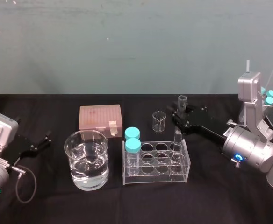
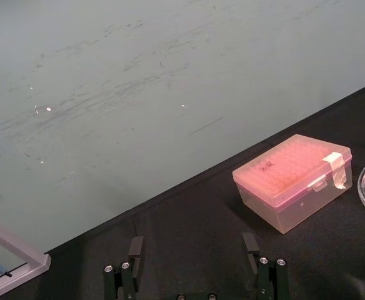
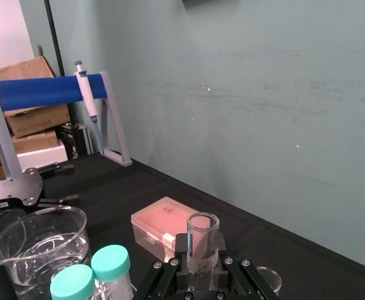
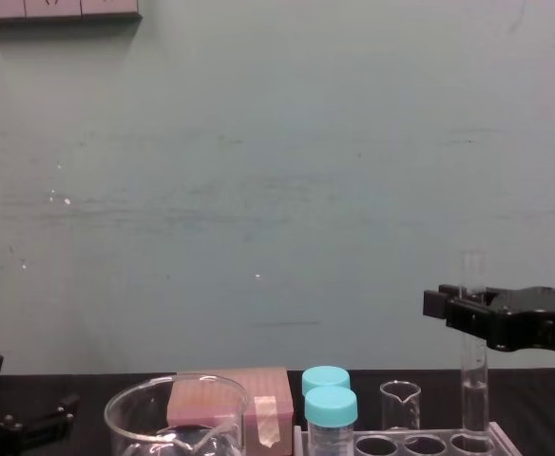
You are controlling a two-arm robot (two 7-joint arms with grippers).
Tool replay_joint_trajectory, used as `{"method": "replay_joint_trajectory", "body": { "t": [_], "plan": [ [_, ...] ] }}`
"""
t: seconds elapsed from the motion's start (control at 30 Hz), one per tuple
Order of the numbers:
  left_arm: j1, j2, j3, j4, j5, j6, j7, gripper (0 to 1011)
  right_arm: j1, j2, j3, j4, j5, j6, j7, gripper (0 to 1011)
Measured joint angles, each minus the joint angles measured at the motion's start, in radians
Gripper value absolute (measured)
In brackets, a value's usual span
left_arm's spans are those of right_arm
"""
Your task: Hold the test tube with one hand and immerse one end into the beaker, then return it to the test tube rack.
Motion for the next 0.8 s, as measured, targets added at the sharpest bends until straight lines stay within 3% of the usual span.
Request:
{"method": "replay_joint_trajectory", "body": {
  "t": [0.8],
  "plan": [
    [0.000,0.000,0.000,0.000,0.000,0.000,0.000,1000,0.022,-0.026,-0.021,0.059,-0.034,0.006,0.005,241]
  ]
}}
